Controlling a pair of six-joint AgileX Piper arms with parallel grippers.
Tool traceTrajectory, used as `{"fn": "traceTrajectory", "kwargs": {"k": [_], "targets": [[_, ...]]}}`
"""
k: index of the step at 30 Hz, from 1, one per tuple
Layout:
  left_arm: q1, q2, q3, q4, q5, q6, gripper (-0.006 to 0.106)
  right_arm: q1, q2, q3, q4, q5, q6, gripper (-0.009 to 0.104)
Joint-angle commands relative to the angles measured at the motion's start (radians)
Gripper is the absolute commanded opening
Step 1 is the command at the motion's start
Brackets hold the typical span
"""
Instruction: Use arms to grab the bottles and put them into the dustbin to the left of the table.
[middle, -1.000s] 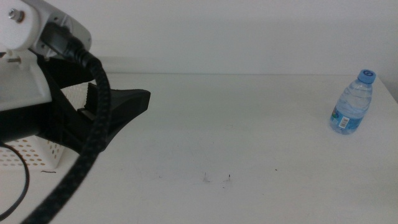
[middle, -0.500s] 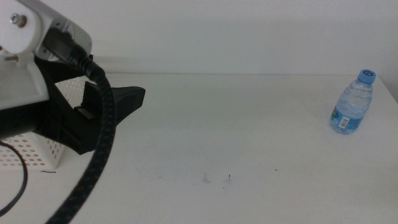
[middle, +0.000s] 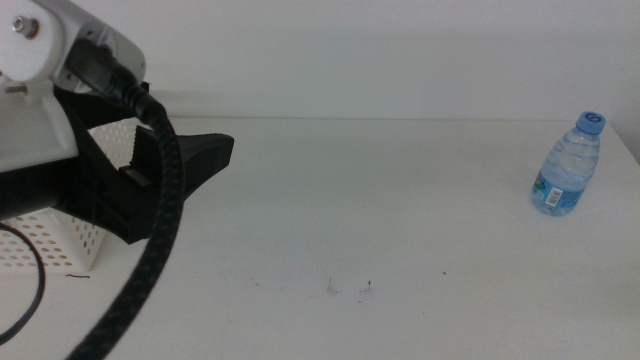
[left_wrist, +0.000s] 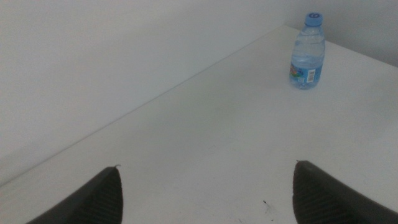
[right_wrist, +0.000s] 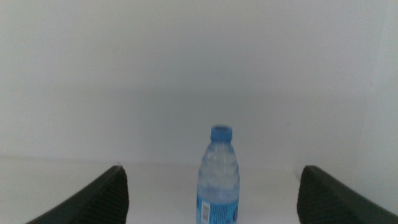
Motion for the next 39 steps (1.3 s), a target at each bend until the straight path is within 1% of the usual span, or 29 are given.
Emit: {"fn": "traceTrajectory", "kwargs": {"k": [1, 4, 6, 8, 10, 15, 19, 24, 27, 32, 34, 38, 39], "targets": [[-0.005, -0.004, -0.002, 0.001, -0.013, -0.004, 0.094, -0.004, -0.004, 0.003, -0.012, -0.054, -0.002, 0.093], [-0.005, -0.004, -0.002, 0.001, -0.013, -0.004, 0.094, -0.004, 0.081, 0.003, -0.015, -0.086, 0.008, 0.093], [-0.002, -0.004, -0.002, 0.001, -0.013, -0.004, 0.094, -0.004, 0.162, 0.003, -0.029, -0.132, 0.008, 0.093], [-0.002, -0.004, -0.002, 0.001, -0.013, -0.004, 0.094, -0.004, 0.259, 0.003, -0.044, -0.216, 0.008, 0.093], [-0.002, -0.004, -0.002, 0.001, -0.018, -0.004, 0.094, -0.004, 0.356, 0.003, -0.044, -0.296, 0.008, 0.093], [-0.002, -0.004, -0.002, 0.001, -0.023, -0.004, 0.094, -0.004, 0.568, 0.003, -0.044, -0.437, -0.002, 0.093], [-0.002, -0.004, -0.002, -0.004, -0.023, 0.0, 0.094, -0.004, 0.73, 0.003, -0.044, -0.589, 0.005, 0.093], [-0.002, -0.004, -0.002, -0.011, -0.023, 0.0, 0.094, -0.004, 0.872, 0.003, -0.044, -0.734, 0.005, 0.093], [-0.002, -0.004, -0.002, -0.011, -0.023, 0.0, 0.094, -0.004, 0.949, 0.003, -0.044, -0.784, 0.005, 0.093], [-0.002, -0.004, -0.002, -0.011, -0.032, 0.0, 0.094, -0.004, 1.073, 0.003, -0.042, -0.914, 0.012, 0.093], [-0.002, -0.004, -0.002, -0.011, -0.037, 0.0, 0.094, -0.004, 1.111, 0.003, -0.017, -0.933, 0.012, 0.093], [-0.002, -0.004, -0.002, -0.011, -0.042, 0.0, 0.094, -0.004, 1.202, 0.003, 0.086, -1.004, -0.033, 0.093], [-0.002, -0.004, -0.002, -0.011, -0.042, 0.0, 0.094, -0.004, 1.222, 0.003, 0.101, -1.011, -0.055, 0.093]]}}
